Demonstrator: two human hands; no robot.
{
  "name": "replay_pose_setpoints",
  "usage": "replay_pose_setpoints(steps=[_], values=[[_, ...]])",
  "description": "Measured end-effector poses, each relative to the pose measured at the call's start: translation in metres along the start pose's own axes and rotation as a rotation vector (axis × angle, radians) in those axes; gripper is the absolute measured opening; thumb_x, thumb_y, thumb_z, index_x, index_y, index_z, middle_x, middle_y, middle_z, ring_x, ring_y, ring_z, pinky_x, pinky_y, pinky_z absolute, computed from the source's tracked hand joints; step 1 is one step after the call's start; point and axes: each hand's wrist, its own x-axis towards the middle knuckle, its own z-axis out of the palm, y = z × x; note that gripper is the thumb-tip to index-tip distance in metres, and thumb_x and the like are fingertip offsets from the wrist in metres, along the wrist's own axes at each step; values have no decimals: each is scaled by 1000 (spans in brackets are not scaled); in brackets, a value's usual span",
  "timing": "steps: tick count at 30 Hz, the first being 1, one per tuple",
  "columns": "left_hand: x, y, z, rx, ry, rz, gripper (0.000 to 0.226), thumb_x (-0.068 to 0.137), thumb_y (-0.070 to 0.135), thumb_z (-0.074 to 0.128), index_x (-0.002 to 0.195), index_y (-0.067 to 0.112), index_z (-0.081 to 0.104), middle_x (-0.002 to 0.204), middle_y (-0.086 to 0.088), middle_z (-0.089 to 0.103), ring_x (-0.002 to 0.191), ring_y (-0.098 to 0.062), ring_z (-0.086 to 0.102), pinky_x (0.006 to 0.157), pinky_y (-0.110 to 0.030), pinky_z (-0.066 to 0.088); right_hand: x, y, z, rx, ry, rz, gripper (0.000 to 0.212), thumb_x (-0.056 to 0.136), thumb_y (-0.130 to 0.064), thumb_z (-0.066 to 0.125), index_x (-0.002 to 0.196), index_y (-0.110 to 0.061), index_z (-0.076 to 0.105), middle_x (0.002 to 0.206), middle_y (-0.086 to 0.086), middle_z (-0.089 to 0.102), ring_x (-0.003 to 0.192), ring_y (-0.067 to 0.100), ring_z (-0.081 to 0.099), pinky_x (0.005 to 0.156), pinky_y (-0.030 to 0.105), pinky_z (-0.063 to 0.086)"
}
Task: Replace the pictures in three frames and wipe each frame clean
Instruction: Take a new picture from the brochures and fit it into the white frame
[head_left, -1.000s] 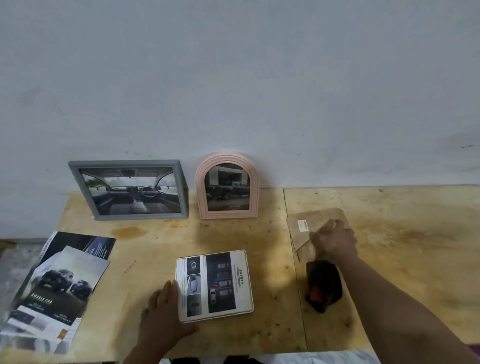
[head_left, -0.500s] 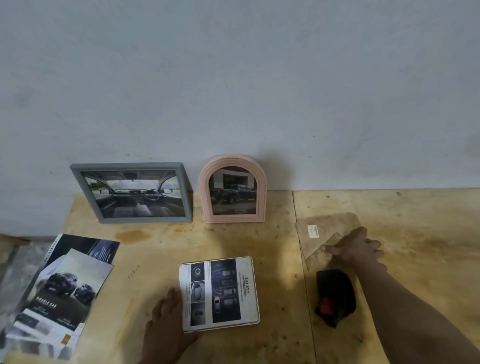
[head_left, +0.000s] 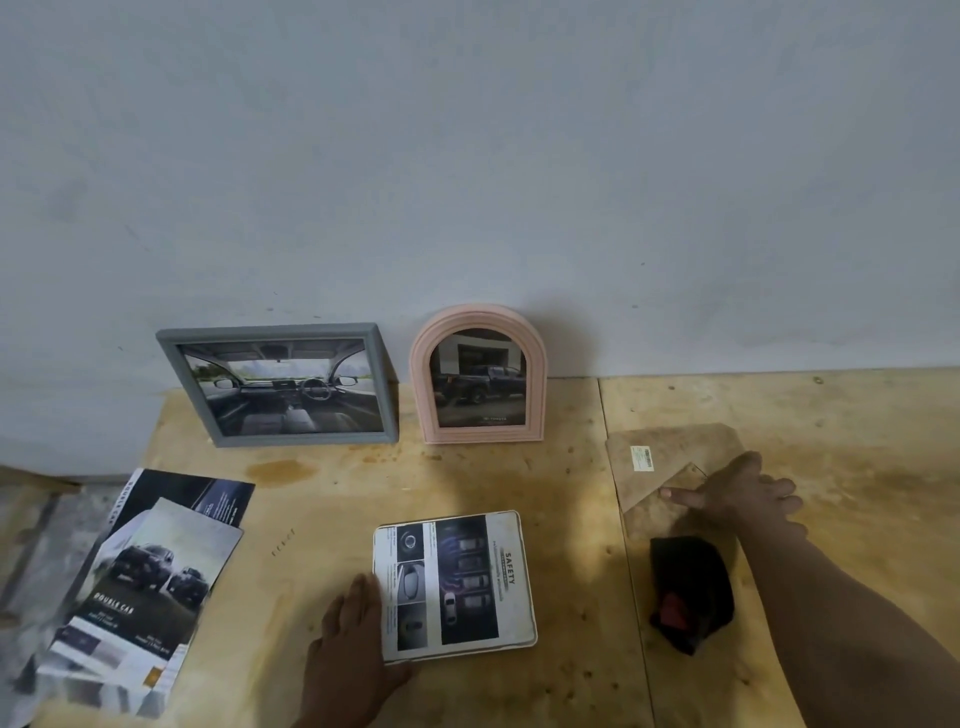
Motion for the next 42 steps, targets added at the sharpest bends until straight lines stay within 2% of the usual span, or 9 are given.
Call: replay_pose_setpoints(steps=[6, 10, 15, 22, 27, 31, 35, 40, 42], values=[[3, -3, 5, -13, 5, 31, 127, 78, 75, 66, 162, 20, -11, 172, 2, -11, 156, -30, 7, 118, -47, 36, -12, 12, -8, 79, 90, -85, 138, 38, -70, 94, 145, -20, 23, 140, 20, 29, 132, 46, 34, 104, 63, 42], [2, 0, 5, -11, 7, 35, 126, 78, 78, 64, 163, 19, -9, 172, -1, -8, 156, -33, 9, 117, -47, 37, -18, 18, -17, 115, 110, -197, 132, 45, -69, 93, 145, -21, 20, 142, 24, 36, 133, 48, 39, 102, 61, 45], [-2, 0, 3, -12, 45, 50, 124, 78, 75, 66, 163, 16, -2, 172, -4, 4, 155, -34, 15, 116, -48, 40, -29, 25, -32, 135, 173, -366, 129, 45, -72, 91, 145, -29, 20, 135, 24, 43, 123, 50, 49, 92, 61, 53], [-6, -6, 1, -84, 21, 42, 124, 78, 76, 62, 163, 17, -7, 172, -2, 2, 155, -32, 11, 119, -51, 34, -63, 19, -31, 302, 212, -489, 132, 46, -74, 90, 151, -30, 22, 139, 20, 47, 127, 46, 49, 93, 61, 52], [-8, -10, 5, -102, 66, 54, 118, 80, 74, 63, 164, 18, 2, 172, -3, 5, 155, -31, 13, 118, -48, 34, -111, 14, -5, 562, 81, -571, 129, 49, -65, 95, 153, -27, 29, 144, 5, 53, 129, 27, 54, 100, 48, 54], [-7, 1, 3, -134, 109, 73, 117, 77, 74, 67, 164, 23, 8, 171, -6, 7, 155, -34, 12, 118, -51, 32, -155, 13, 39, 640, -76, -633, 122, 55, -48, 99, 154, -22, 33, 133, -12, 52, 120, 11, 51, 99, 39, 54], [-7, 11, 0, -172, 84, 72, 117, 76, 72, 70, 164, 27, 8, 171, -5, 7, 155, -35, 11, 118, -53, 30, -182, 9, 81, 625, -187, -631, 117, 58, -45, 98, 153, -19, 35, 129, -12, 57, 120, 13, 56, 99, 35, 53], [-7, 8, -1, -162, 75, 100, 115, 75, 73, 70, 163, 33, 8, 171, -3, 10, 152, -35, 16, 116, -53, 34, -208, 0, 119, 577, -218, -618, 115, 56, -60, 92, 151, -42, 30, 133, -7, 55, 122, 16, 56, 99, 39, 55], [-7, 5, -2, -167, 69, 111, 111, 77, 67, 72, 162, 36, 8, 171, -2, 11, 152, -34, 16, 116, -52, 35, -219, -3, 123, 545, -232, -618, 111, 64, -53, 91, 153, -43, 26, 133, -3, 49, 120, 20, 55, 98, 40, 54]])
